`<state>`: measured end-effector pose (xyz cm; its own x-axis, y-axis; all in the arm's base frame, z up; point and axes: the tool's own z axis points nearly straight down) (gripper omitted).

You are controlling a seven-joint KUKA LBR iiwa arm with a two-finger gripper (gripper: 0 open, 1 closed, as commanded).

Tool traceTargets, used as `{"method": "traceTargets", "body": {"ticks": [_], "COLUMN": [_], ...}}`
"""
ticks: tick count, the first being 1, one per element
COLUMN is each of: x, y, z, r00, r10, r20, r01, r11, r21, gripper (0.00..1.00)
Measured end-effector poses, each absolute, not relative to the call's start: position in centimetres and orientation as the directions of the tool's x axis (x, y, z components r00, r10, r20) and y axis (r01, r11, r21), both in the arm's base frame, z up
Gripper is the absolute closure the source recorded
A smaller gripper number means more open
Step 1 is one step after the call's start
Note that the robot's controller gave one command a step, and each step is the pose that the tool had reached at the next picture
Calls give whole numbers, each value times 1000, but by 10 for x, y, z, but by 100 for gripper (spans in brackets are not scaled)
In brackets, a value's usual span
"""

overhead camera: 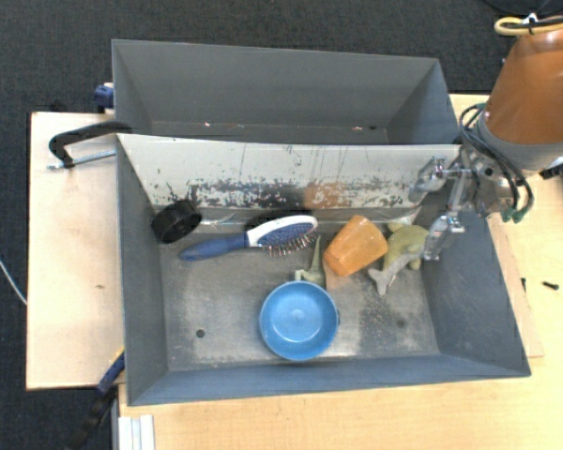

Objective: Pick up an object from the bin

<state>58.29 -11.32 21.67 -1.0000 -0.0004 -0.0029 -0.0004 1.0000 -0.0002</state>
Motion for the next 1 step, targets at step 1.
{"method": "traceTargets", "body": {"ticks": [1], "x": [588], "y": [-112], "z": [70], "r00": [-982], "r10": [-187], "r20": [-4], "r01": [-187], "r11": [982], "r21": [1], "gripper": [0]}}
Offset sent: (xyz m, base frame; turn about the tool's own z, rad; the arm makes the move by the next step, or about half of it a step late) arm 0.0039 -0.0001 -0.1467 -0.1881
